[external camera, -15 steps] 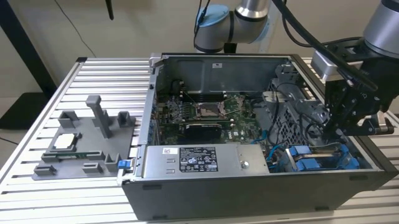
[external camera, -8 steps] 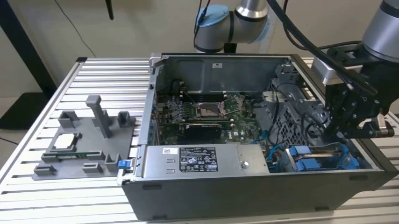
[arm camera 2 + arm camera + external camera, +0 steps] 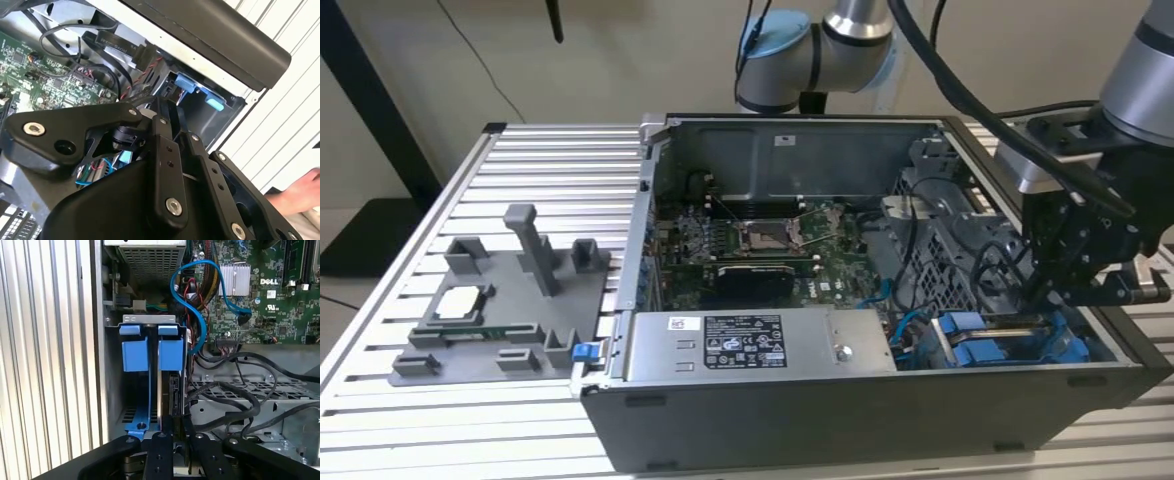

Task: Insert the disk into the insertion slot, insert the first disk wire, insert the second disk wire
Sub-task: 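Insert the first disk wire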

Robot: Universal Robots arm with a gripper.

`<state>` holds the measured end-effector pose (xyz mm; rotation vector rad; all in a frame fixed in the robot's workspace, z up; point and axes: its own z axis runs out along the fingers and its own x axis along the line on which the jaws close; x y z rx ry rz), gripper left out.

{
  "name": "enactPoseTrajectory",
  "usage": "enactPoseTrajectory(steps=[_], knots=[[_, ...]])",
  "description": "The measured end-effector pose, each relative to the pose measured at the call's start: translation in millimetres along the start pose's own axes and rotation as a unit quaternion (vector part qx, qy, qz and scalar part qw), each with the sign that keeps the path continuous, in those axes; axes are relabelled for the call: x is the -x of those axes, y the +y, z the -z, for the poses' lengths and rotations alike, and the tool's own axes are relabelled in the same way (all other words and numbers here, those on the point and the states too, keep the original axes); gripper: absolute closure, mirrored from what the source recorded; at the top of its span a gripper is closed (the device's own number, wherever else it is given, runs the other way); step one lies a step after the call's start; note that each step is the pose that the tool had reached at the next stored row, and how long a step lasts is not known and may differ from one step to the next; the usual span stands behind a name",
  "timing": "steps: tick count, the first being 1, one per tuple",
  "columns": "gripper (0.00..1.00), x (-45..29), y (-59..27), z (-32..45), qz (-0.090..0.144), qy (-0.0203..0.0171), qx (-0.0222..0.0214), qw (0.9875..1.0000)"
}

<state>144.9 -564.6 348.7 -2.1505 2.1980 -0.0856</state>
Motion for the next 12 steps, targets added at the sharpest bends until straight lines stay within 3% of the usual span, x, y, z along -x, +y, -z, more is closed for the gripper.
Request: enactPoseTrajectory(steps=[6,12], knots=[[1.0,0.1,0.0,-1.4,0.001,0.0,0.0,1.0],[1.0,2.3,0.5,-4.8,0.001,0.0031,-0.0005,1.0]])
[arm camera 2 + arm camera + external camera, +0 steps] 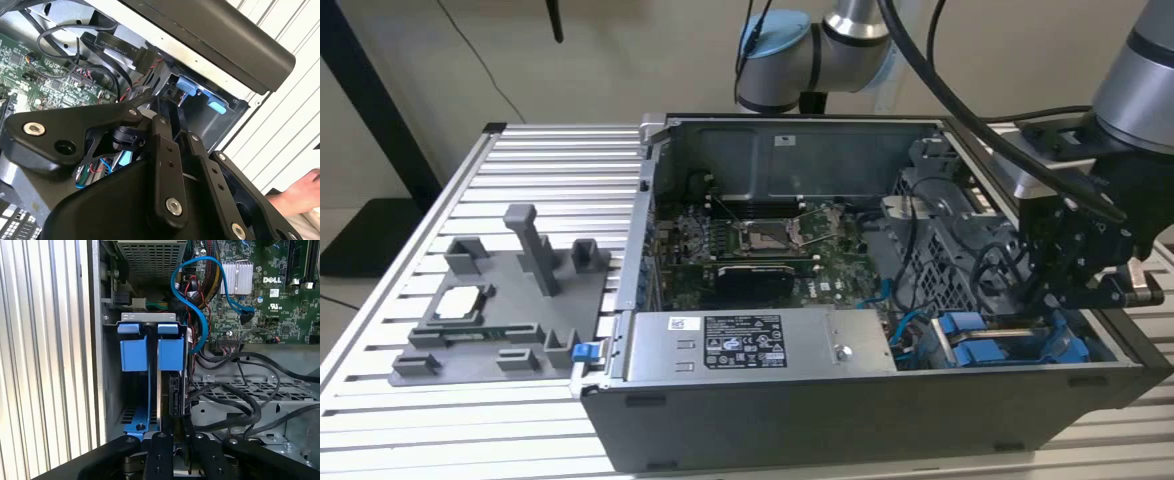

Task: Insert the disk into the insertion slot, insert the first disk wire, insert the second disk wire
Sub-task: 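Insert the first disk wire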

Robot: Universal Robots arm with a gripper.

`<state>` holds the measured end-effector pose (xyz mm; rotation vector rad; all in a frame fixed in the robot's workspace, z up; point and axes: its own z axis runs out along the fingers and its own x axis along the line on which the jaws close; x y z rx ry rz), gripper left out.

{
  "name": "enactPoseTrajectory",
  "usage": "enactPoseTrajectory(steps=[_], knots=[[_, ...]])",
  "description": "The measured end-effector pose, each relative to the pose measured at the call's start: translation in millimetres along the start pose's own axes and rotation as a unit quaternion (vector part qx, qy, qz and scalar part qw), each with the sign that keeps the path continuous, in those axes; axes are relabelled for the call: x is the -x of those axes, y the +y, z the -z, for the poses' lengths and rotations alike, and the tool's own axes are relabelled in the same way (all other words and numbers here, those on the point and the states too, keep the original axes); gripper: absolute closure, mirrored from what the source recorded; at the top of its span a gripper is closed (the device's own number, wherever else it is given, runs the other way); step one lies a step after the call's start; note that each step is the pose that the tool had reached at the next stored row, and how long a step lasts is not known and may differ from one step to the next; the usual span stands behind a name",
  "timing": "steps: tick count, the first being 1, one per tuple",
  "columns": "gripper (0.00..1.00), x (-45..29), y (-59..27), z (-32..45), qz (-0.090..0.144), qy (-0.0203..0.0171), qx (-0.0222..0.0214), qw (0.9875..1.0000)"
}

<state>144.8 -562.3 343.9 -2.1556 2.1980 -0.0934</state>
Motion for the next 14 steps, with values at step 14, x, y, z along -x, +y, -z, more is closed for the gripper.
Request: enactPoseTrajectory(steps=[14], knots=[[1.0,1.3,0.4,-4.0,0.001,0.0059,-0.0001,1.0]])
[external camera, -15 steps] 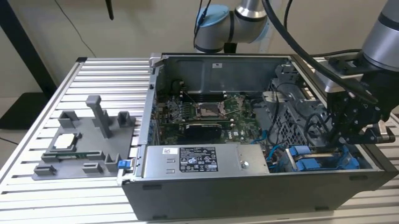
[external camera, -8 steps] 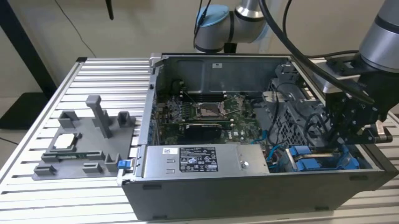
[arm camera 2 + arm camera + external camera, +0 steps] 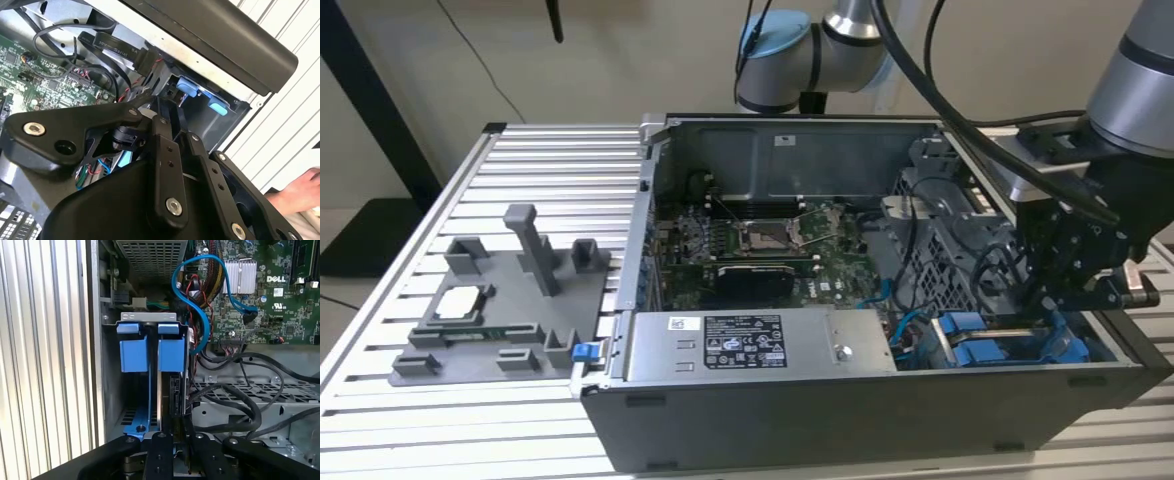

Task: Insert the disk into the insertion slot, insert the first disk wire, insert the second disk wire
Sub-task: 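Insert the first disk wire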

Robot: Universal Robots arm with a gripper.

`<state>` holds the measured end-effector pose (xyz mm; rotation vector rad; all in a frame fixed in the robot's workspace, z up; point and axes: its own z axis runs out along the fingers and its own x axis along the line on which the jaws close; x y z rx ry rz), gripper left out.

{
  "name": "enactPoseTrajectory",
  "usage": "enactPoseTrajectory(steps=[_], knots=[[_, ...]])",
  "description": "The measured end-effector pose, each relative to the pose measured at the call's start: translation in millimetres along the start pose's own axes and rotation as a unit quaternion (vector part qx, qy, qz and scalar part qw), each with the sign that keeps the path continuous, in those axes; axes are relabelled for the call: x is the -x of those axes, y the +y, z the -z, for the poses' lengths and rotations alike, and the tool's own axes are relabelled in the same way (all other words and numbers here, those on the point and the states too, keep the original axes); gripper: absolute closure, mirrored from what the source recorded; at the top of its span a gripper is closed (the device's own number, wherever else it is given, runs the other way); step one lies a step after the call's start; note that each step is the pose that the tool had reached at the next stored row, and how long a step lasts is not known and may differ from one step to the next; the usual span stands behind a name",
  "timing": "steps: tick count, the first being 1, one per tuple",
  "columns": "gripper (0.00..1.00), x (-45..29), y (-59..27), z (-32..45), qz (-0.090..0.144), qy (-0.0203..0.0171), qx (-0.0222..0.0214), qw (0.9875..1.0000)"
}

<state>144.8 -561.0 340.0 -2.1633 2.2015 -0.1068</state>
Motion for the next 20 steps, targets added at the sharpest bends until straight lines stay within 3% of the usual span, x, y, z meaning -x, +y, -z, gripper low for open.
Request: enactPoseTrajectory(steps=[20], knots=[[1.0,3.0,1.6,-0.5,0.003,-0.0004,0.0,1.0]])
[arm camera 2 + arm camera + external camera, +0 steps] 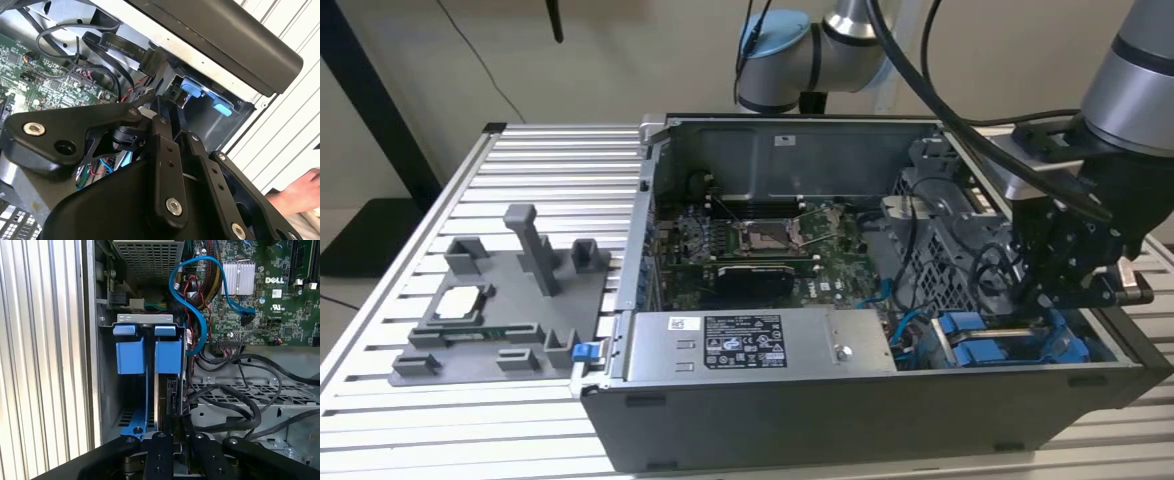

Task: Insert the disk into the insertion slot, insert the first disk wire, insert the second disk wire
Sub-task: 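Insert the first disk wire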

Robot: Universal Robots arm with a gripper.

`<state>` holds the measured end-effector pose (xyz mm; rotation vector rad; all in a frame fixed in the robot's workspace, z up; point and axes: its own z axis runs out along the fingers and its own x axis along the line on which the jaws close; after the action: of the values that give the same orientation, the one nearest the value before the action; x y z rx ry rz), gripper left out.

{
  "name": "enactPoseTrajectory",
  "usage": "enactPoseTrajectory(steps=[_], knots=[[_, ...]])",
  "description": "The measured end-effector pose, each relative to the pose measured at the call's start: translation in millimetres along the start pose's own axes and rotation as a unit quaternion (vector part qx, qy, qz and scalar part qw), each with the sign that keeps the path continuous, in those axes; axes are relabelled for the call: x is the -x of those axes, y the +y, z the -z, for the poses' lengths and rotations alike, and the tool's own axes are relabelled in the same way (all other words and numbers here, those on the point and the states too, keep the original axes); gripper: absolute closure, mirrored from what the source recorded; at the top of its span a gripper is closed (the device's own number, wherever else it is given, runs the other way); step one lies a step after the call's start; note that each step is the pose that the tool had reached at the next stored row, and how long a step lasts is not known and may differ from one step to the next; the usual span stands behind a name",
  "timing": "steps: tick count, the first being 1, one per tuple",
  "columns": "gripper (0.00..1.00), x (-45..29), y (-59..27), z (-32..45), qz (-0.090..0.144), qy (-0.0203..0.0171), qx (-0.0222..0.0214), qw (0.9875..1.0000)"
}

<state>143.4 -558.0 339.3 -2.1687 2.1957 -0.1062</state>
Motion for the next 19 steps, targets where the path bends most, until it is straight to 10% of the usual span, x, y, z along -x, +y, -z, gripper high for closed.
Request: enactPoseTrajectory(steps=[12,13,19], knots=[[1.0,0.1,0.4,-8.0,0.002,-0.0004,0.0001,1.0],[0.0,0.1,0.4,-8.3,0.002,-0.001,0.0001,1.0],[0.0,-0.2,-1.3,11.6,0.002,-0.0003,0.0,1.0]])
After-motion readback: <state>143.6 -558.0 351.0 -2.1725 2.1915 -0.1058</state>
